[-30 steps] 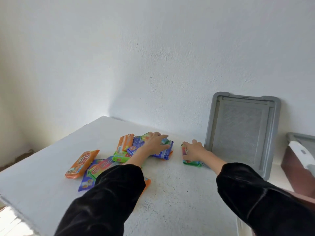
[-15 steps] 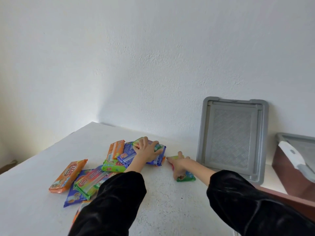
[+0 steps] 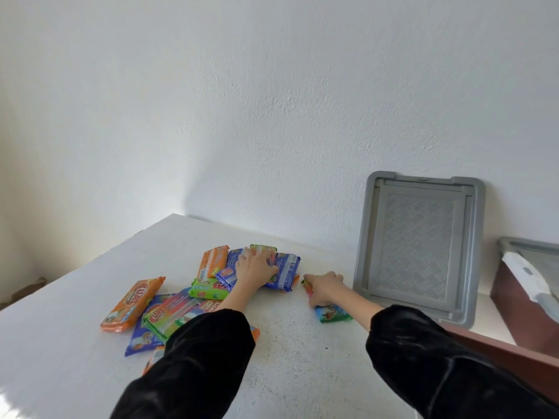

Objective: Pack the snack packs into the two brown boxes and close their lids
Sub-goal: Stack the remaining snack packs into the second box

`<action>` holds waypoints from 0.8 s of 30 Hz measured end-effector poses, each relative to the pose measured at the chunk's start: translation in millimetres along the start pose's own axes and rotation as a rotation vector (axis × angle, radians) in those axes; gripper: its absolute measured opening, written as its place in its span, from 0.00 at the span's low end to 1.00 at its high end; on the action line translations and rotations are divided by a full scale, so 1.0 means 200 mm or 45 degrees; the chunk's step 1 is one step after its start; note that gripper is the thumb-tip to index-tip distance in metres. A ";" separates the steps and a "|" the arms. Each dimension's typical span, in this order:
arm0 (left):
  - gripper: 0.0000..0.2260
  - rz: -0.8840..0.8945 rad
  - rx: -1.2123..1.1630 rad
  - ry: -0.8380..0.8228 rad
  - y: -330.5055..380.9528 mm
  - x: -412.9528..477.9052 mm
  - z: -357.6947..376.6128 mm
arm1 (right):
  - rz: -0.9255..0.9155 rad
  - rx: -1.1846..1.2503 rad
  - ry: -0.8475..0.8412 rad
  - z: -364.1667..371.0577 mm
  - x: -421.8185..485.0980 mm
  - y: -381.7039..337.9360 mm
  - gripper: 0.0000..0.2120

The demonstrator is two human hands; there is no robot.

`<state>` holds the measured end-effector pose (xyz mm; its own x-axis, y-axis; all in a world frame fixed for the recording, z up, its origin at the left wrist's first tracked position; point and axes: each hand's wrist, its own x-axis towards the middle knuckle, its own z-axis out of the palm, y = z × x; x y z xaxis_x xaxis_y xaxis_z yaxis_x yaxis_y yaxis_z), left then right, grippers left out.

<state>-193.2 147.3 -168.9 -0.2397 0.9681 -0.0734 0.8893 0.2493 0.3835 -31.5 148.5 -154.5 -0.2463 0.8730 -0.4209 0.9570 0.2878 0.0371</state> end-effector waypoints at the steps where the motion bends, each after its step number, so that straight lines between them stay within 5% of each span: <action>1: 0.22 -0.026 0.015 -0.010 0.01 0.01 0.00 | 0.000 0.021 0.003 -0.01 -0.01 0.00 0.35; 7: 0.24 -0.143 0.187 -0.205 0.01 0.04 -0.10 | -0.036 0.328 0.204 -0.10 -0.11 0.05 0.33; 11: 0.22 -0.102 0.269 -0.097 -0.03 0.02 -0.08 | -0.117 0.498 0.297 -0.21 -0.19 0.10 0.32; 20: 0.23 0.112 -0.248 0.266 0.16 -0.19 -0.16 | -0.097 0.403 0.539 -0.33 -0.45 0.36 0.33; 24: 0.25 0.367 -0.416 0.201 0.43 -0.37 -0.28 | 0.002 0.405 0.563 -0.33 -0.59 0.54 0.34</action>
<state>-119.6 95.6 -79.4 -0.0797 0.9744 0.2103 0.7652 -0.0754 0.6394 90.8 101.8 -40.5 -0.2200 0.9755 0.0026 0.9398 0.2127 -0.2676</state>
